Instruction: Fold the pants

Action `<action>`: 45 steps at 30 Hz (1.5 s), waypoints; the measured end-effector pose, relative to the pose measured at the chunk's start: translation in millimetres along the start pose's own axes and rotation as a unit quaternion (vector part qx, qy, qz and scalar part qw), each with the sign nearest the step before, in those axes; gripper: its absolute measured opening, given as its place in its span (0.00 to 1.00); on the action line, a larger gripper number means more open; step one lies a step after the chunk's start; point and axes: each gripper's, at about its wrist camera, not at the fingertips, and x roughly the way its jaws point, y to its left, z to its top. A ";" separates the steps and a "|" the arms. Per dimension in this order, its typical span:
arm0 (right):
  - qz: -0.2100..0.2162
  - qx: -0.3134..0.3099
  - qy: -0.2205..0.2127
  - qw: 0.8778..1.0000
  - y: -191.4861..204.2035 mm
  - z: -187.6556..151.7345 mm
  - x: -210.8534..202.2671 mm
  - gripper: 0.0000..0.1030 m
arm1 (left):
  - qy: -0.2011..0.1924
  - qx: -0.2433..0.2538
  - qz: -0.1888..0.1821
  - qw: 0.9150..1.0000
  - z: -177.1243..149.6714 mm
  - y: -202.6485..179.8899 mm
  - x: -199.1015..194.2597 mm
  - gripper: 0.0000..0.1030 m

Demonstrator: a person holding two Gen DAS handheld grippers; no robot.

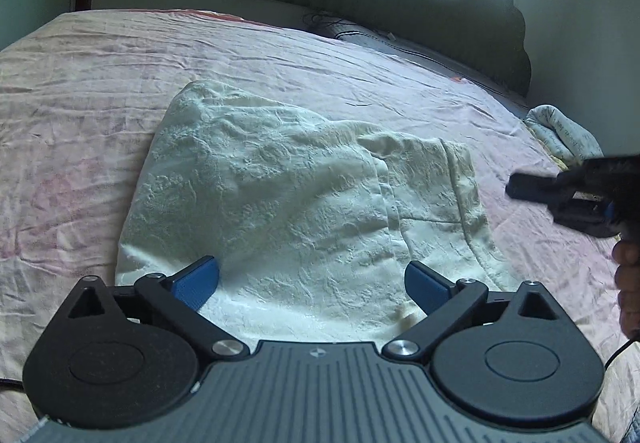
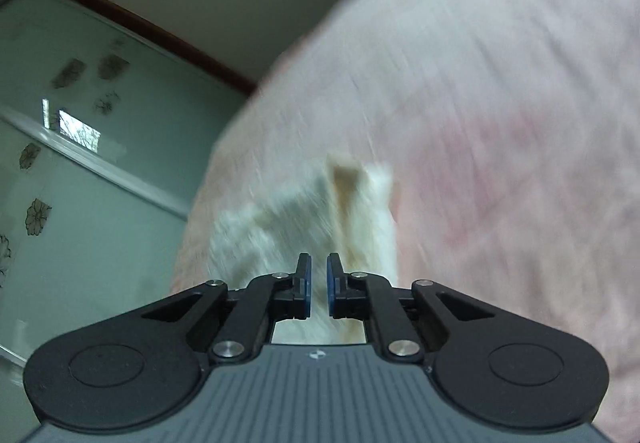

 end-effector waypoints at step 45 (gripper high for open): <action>-0.050 -0.030 0.089 0.994 8.3 -55.6 20.8 0.31 | 0.006 -0.124 0.074 0.989 -19.6 43.5 -35.5 0.67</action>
